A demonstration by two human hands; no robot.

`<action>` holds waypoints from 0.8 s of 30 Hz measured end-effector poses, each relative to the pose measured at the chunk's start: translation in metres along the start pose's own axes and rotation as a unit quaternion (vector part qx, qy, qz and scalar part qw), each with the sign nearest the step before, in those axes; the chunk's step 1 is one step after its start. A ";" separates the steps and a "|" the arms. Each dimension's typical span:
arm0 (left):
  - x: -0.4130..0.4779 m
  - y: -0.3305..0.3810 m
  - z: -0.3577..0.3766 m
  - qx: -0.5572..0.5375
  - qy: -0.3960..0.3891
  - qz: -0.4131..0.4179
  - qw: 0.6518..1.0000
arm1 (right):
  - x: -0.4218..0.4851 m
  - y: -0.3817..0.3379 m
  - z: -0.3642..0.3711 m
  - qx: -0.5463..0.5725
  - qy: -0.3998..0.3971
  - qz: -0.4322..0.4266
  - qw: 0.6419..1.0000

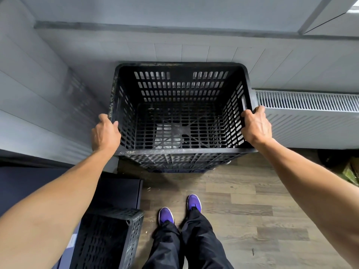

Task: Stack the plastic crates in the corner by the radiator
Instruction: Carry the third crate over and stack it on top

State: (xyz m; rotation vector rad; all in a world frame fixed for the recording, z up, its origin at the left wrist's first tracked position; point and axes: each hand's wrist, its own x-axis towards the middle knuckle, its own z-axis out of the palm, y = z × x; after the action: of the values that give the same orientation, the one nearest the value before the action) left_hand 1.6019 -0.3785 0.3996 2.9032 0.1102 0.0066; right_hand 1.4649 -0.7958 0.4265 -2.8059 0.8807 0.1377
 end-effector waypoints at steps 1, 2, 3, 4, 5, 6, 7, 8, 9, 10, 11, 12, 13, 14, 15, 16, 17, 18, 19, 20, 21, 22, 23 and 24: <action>0.000 -0.001 0.001 -0.002 0.001 0.001 1.000 | 0.000 0.001 0.001 0.001 0.002 -0.001 1.000; 0.001 -0.001 0.002 -0.004 0.002 0.000 1.000 | 0.000 0.002 0.002 0.001 0.005 -0.003 1.000; 0.001 -0.002 0.002 -0.006 0.001 -0.002 1.000 | 0.000 0.003 0.004 -0.001 0.007 -0.008 1.000; 0.001 -0.002 0.002 -0.007 0.002 -0.004 1.000 | 0.000 0.005 0.005 -0.001 0.007 -0.013 1.000; 0.002 -0.001 0.003 -0.006 0.001 -0.003 1.000 | 0.002 0.007 0.005 -0.001 0.003 -0.018 1.000; 0.003 0.000 0.002 -0.002 0.001 0.000 1.000 | 0.005 0.009 0.005 0.000 -0.005 -0.021 1.000; 0.004 0.001 0.002 0.004 -0.002 0.007 1.000 | 0.008 0.010 0.005 0.000 -0.017 -0.026 1.000; 0.004 0.002 0.003 0.010 -0.005 0.014 1.000 | 0.010 0.011 0.006 0.000 -0.031 -0.032 0.999; 0.004 0.002 0.003 0.014 -0.010 0.018 1.000 | 0.011 0.011 0.007 0.002 -0.043 -0.037 0.998; 0.003 0.002 0.003 0.015 -0.012 0.019 1.000 | 0.011 0.011 0.008 0.005 -0.047 -0.041 0.998; 0.001 0.002 0.004 0.016 -0.015 0.021 1.000 | 0.010 0.011 0.010 0.008 -0.045 -0.044 0.998; 0.000 0.002 0.004 0.017 -0.018 0.022 0.999 | 0.008 0.011 0.012 0.010 -0.040 -0.047 0.998; 0.000 0.002 0.005 0.019 -0.022 0.023 0.999 | 0.006 0.011 0.012 0.010 -0.036 -0.050 0.998; -0.001 0.002 0.004 0.019 -0.026 0.022 0.999 | 0.005 0.012 0.012 0.009 -0.035 -0.054 0.998; -0.001 0.002 0.004 0.015 -0.028 0.017 0.999 | 0.003 0.012 0.012 0.007 -0.038 -0.055 0.998; -0.001 0.003 0.004 0.010 -0.027 0.010 1.000 | 0.001 0.014 0.013 0.005 -0.039 -0.054 0.998; -0.001 0.003 0.004 0.005 -0.024 0.005 1.000 | 0.000 0.015 0.013 0.004 -0.036 -0.053 0.998; -0.001 0.002 0.005 0.003 -0.021 0.003 1.000 | -0.002 0.016 0.014 0.004 -0.029 -0.053 0.998; -0.001 0.002 0.006 0.005 -0.017 0.003 1.000 | -0.003 0.017 0.015 0.004 -0.022 -0.054 0.998; -0.001 0.002 0.007 0.007 -0.014 0.005 1.000 | -0.004 0.017 0.016 0.003 -0.018 -0.053 0.998; -0.001 0.002 0.009 0.008 -0.012 0.008 1.000 | -0.005 0.017 0.017 0.002 -0.017 -0.051 0.999; 0.001 0.002 0.010 0.008 -0.010 0.010 1.000 | -0.005 0.017 0.018 0.003 -0.017 -0.047 0.999; 0.002 0.002 0.011 0.008 -0.010 0.011 1.000 | -0.004 0.017 0.018 0.004 -0.017 -0.043 0.999; 0.004 0.002 0.011 0.010 -0.009 0.009 1.000 | -0.002 0.017 0.019 0.005 -0.015 -0.044 0.999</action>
State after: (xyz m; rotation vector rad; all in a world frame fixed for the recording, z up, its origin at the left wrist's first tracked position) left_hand 1.6059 -0.3827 0.3894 2.9229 0.0809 -0.0163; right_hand 1.4530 -0.8041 0.4059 -2.8198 0.7477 0.1622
